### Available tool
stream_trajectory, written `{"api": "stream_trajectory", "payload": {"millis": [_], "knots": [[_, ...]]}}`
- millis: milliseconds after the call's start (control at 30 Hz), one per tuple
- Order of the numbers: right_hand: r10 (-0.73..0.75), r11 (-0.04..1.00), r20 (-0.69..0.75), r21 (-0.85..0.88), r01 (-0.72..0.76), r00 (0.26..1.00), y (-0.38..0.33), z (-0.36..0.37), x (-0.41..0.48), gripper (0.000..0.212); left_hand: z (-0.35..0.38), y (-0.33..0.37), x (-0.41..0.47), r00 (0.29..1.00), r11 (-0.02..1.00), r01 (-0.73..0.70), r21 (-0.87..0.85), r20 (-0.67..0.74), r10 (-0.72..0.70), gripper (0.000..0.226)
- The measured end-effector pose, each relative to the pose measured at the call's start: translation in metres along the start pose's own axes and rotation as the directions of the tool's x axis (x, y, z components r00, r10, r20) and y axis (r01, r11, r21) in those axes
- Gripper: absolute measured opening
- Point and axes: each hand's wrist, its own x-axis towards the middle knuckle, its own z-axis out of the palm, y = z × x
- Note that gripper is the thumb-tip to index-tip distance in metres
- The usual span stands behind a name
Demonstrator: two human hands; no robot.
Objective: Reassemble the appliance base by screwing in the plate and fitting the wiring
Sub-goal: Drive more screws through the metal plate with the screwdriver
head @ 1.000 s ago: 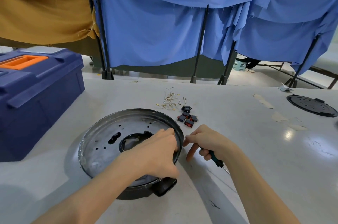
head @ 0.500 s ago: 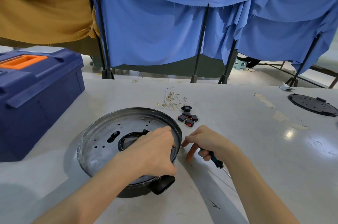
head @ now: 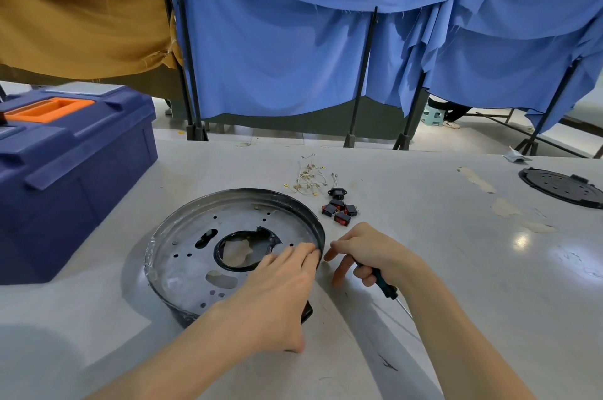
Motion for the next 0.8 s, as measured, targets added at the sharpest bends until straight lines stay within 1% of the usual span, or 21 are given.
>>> {"api": "stream_trajectory", "payload": {"millis": [133, 200, 300, 433, 467, 533, 600, 633, 700, 800], "knots": [[0.002, 1.0, -0.006, 0.001, -0.002, 1.0, -0.001, 0.002, -0.001, 0.028, -0.001, 0.002, -0.003, 0.998, 0.998, 0.014, -0.063, -0.063, -0.018, 0.083], [0.003, 1.0, -0.008, -0.003, -0.003, 1.0, -0.001, 0.002, -0.001, 0.028, -0.005, 0.004, -0.005, 0.998, 0.999, 0.021, -0.045, -0.066, -0.024, 0.074], [0.011, 1.0, -0.005, -0.009, -0.011, 1.0, -0.001, 0.002, -0.001, 0.028, -0.012, 0.003, -0.004, 0.996, 0.999, 0.048, -0.011, -0.08, -0.049, 0.071], [-0.005, 1.0, 0.057, -0.008, 0.005, 0.998, 0.001, 0.0, -0.002, 0.025, -0.033, -0.007, 0.003, 0.993, 0.995, 0.078, -0.062, -0.085, -0.083, 0.064], [-0.018, 1.0, 0.079, 0.0, 0.019, 0.997, 0.001, -0.001, -0.003, 0.023, -0.039, -0.01, 0.006, 0.993, 0.994, 0.081, -0.08, -0.074, -0.087, 0.065], [-0.053, 0.998, 0.115, 0.027, 0.05, 0.992, -0.001, -0.002, -0.006, 0.02, -0.052, -0.017, 0.012, 0.995, 0.987, 0.093, -0.133, -0.027, -0.098, 0.076], [-0.094, 0.994, 0.142, 0.076, 0.083, 0.985, -0.004, -0.002, -0.009, 0.019, -0.063, -0.021, 0.016, 0.993, 0.973, 0.116, -0.198, 0.008, -0.117, 0.087], [-0.117, 0.989, 0.154, 0.109, 0.101, 0.981, -0.006, -0.002, -0.011, 0.018, -0.069, -0.023, 0.018, 0.992, 0.966, 0.122, -0.229, 0.01, -0.124, 0.089], [-0.175, 0.972, 0.166, 0.186, 0.144, 0.97, -0.011, -0.003, -0.016, 0.019, -0.078, -0.025, 0.02, 0.993, 0.947, 0.107, -0.302, -0.014, -0.116, 0.088], [-0.289, 0.927, 0.155, 0.291, 0.236, 0.945, -0.018, -0.004, -0.023, 0.024, -0.092, -0.029, 0.021, 0.99, 0.91, 0.067, -0.409, -0.083, -0.11, 0.083]]}}
